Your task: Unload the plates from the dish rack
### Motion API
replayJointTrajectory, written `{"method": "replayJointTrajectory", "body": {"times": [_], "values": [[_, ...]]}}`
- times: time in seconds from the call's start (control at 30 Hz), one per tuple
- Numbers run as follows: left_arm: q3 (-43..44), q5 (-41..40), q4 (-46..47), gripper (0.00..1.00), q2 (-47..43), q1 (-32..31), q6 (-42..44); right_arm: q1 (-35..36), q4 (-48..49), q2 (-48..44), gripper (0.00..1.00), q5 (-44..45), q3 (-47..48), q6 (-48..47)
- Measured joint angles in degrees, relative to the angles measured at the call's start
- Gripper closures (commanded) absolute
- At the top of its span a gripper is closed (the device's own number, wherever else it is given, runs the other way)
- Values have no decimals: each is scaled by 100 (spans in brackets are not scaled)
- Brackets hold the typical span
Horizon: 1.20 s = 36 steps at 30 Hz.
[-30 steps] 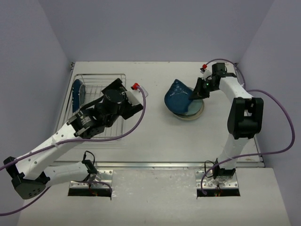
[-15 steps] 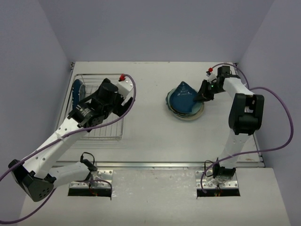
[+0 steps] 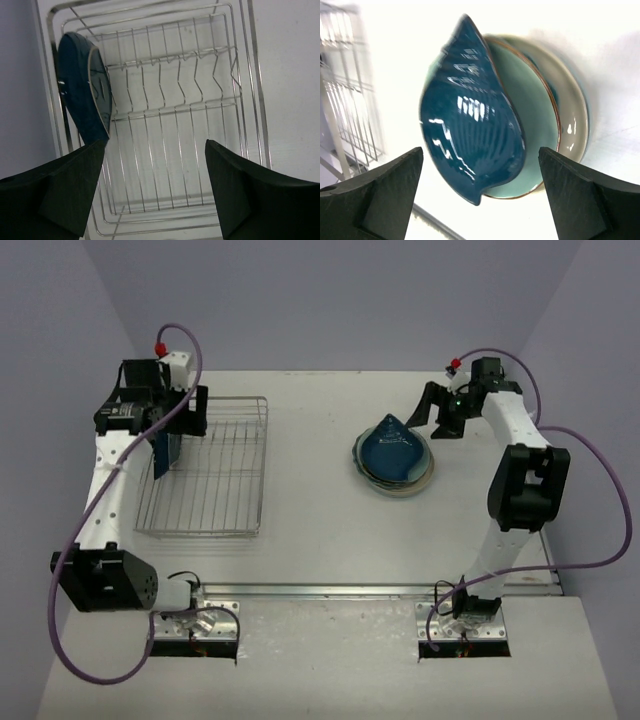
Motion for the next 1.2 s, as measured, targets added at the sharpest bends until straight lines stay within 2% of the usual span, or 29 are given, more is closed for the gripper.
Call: {"method": "replayJointTrajectory", "body": {"times": [0.2, 0.3, 0.43, 0.77, 1.2], "values": [[1827, 1488, -689, 45, 1484, 1561, 285, 66, -48, -538, 1, 48, 536, -81], [2595, 2145, -1203, 48, 2222, 2224, 483, 160, -63, -849, 1, 60, 540, -98], [3279, 2746, -1722, 52, 3134, 2750, 714, 406, -34, -1170, 1, 63, 358, -110], [4031, 3386, -2605, 59, 4649, 2907, 1187, 861, -40, -1338, 1, -7, -64, -132], [4058, 3967, -2812, 68, 4903, 2909, 1465, 862, -40, -1338, 1, -15, -202, -126]]}}
